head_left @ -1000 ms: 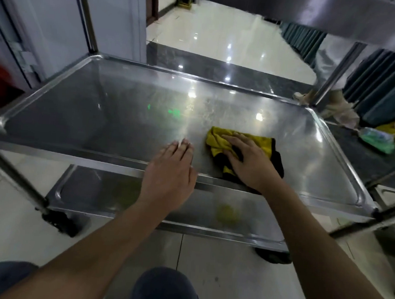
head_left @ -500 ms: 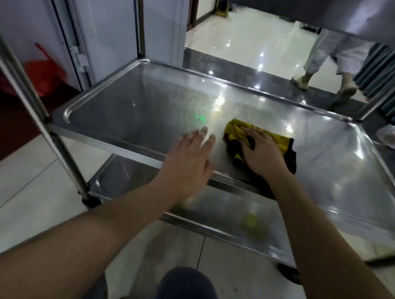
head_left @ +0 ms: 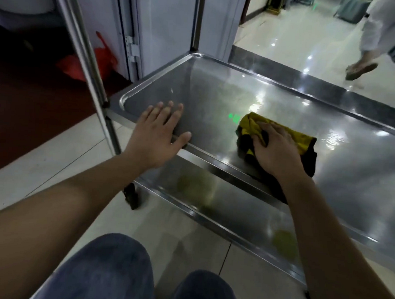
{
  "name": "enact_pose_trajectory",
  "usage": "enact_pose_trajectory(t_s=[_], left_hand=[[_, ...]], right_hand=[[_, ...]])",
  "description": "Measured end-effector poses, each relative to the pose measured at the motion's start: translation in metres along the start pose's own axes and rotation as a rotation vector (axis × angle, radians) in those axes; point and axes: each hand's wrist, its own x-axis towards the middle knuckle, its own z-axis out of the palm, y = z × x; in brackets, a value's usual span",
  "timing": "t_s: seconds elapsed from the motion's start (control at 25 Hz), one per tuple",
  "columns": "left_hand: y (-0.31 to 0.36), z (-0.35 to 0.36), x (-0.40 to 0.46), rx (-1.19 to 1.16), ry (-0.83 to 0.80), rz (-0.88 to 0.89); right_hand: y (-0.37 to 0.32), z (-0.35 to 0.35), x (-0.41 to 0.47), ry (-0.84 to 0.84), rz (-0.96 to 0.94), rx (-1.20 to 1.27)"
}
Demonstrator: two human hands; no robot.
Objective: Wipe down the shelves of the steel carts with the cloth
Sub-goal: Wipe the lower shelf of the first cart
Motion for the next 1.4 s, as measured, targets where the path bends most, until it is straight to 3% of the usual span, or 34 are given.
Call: enact_pose_trajectory(t_s=[0.16,0.36,0.52,0.68,0.84,1.04,1.16,1.4], left_hand=[[0.006,0.002,-0.008,-0.090,0.056,-0.016],[-0.001,-0.005,-0.011,-0.372,0.117,-0.034],[-0.005,-0.016,-0.013,-0.647,0.145,-0.050],[-0.004,-0.032,-0.006,-0.650,0.002,-0.148],[0.001,-0.069,-0.032,-0.533,-0.148,-0.163],[0.033,-0.155,-0.108,-0.481,-0.329,-0.271],[0.042,-0.225,-0.140,-0.507,-0.336,-0.325],[0.047,-0.399,-0.184,-0.472,-0.294,-0.381]], right_hand=[[-0.050,0.036,-0.006,-0.027,-0.227,0.072],[-0.123,0.063,0.087,-0.083,-0.182,0.008],[-0.160,0.075,0.092,-0.146,-0.258,0.023],[-0.157,0.057,0.040,-0.143,-0.291,-0.156],[-0.145,0.021,-0.010,-0.219,-0.187,-0.271],[-0.143,-0.053,-0.067,-0.401,-0.024,-0.096],[-0.163,-0.113,-0.098,-0.458,0.101,0.012],[-0.237,-0.264,-0.148,-0.396,0.050,0.219]])
